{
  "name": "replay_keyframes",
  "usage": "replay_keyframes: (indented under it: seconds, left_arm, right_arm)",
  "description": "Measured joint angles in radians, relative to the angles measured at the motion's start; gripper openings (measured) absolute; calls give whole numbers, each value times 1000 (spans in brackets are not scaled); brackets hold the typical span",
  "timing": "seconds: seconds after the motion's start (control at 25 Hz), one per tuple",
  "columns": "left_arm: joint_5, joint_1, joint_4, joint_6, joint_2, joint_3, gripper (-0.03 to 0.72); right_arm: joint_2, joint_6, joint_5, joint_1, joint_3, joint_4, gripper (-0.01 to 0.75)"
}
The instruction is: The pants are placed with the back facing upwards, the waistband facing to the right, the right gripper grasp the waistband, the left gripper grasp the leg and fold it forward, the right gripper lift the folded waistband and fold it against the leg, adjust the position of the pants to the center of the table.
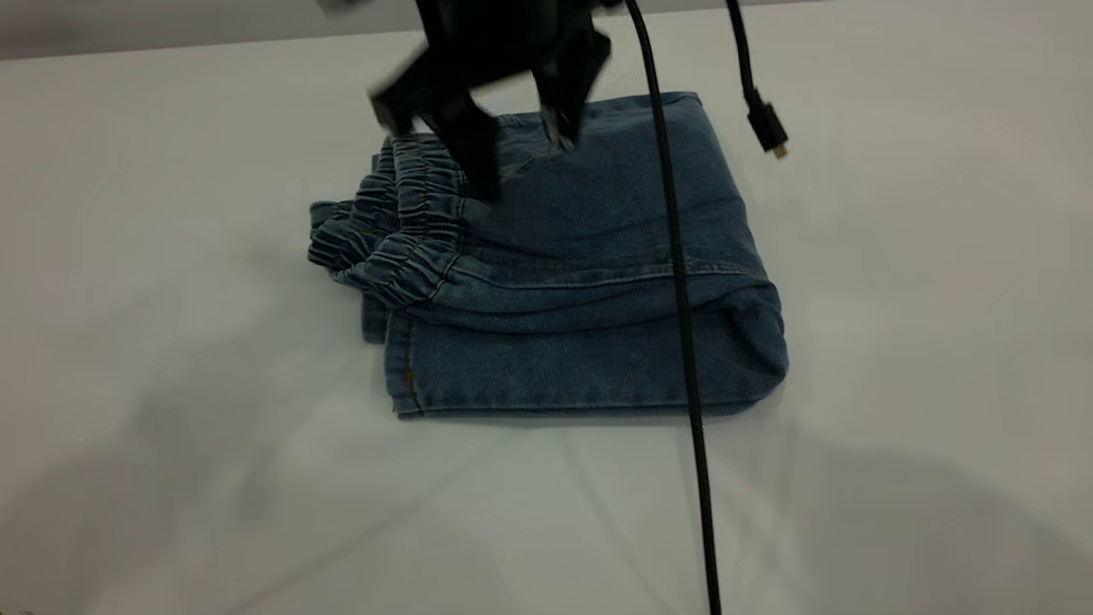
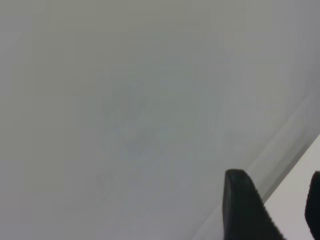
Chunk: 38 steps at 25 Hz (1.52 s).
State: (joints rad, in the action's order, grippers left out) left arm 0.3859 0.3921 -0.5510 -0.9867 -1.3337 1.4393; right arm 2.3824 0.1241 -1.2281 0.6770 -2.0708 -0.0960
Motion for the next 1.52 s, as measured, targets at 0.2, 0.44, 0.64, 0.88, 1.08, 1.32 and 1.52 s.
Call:
replay_keyframes:
  seconds: [0.2, 0.44, 0.64, 0.88, 1.08, 1.32, 1.52]
  left_arm:
    - [6, 0, -1, 0, 21, 0, 307]
    - [28, 0, 0, 3, 89, -1, 307]
    - [43, 0, 0, 10, 163, -1, 307]
    - [50, 0, 0, 27, 252, -1, 307]
    - [52, 0, 0, 27, 311, -1, 307]
    - [52, 0, -1, 27, 350, -1, 307]
    - [53, 0, -1, 27, 351, -1, 307]
  right_arm:
    - [-118, -2, 1, 0, -1, 57, 428]
    - [-326, -33, 1, 0, -1, 54, 351]
    - [-513, -57, 1, 0, -1, 70, 299]
    - [-739, -60, 1, 0, 10, 71, 196]
    - [-932, -60, 2, 0, 100, 73, 122]
    - [-1200, -59, 3, 0, 298, 73, 94]
    - [-1416, -124, 4, 0, 487, 77, 93]
